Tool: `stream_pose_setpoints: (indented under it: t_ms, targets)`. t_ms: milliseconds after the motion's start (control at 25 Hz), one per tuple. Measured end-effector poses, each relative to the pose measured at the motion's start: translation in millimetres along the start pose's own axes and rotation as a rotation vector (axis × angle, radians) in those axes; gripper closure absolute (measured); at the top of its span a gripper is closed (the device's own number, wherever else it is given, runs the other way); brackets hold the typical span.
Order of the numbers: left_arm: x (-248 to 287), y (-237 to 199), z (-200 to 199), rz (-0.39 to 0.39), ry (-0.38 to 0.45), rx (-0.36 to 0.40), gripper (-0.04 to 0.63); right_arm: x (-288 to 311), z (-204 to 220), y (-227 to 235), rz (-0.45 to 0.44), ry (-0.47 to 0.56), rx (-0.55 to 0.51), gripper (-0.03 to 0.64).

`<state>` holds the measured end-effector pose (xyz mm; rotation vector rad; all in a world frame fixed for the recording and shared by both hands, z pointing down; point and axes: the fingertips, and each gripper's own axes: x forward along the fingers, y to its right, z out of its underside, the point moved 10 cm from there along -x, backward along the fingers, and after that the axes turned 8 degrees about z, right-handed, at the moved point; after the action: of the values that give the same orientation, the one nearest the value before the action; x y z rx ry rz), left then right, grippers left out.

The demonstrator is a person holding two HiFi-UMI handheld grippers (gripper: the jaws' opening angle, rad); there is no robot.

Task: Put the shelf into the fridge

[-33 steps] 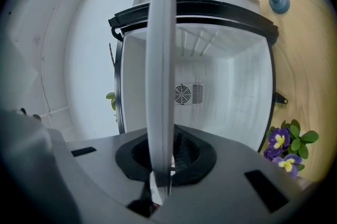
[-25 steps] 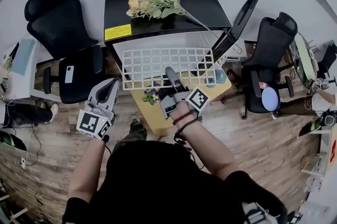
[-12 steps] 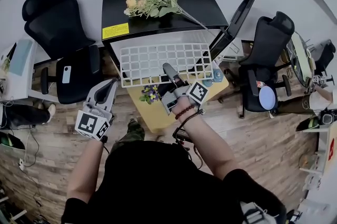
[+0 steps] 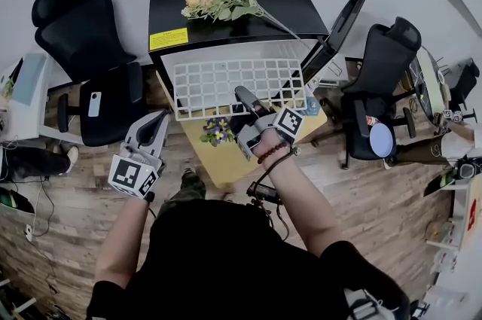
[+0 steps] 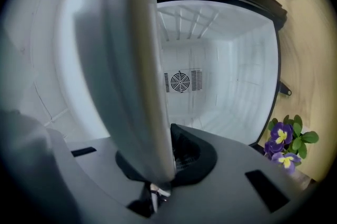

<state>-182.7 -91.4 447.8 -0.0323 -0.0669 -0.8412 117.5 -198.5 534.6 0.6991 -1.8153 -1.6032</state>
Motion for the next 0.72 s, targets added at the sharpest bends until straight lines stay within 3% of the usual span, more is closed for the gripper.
stream_pose_setpoints:
  t_ms: [720]
  targets:
    - [11, -1, -1, -0.01, 0.012, 0.0, 0.577, 15, -17, -6, 0.029, -0.028, -0.077, 0.577]
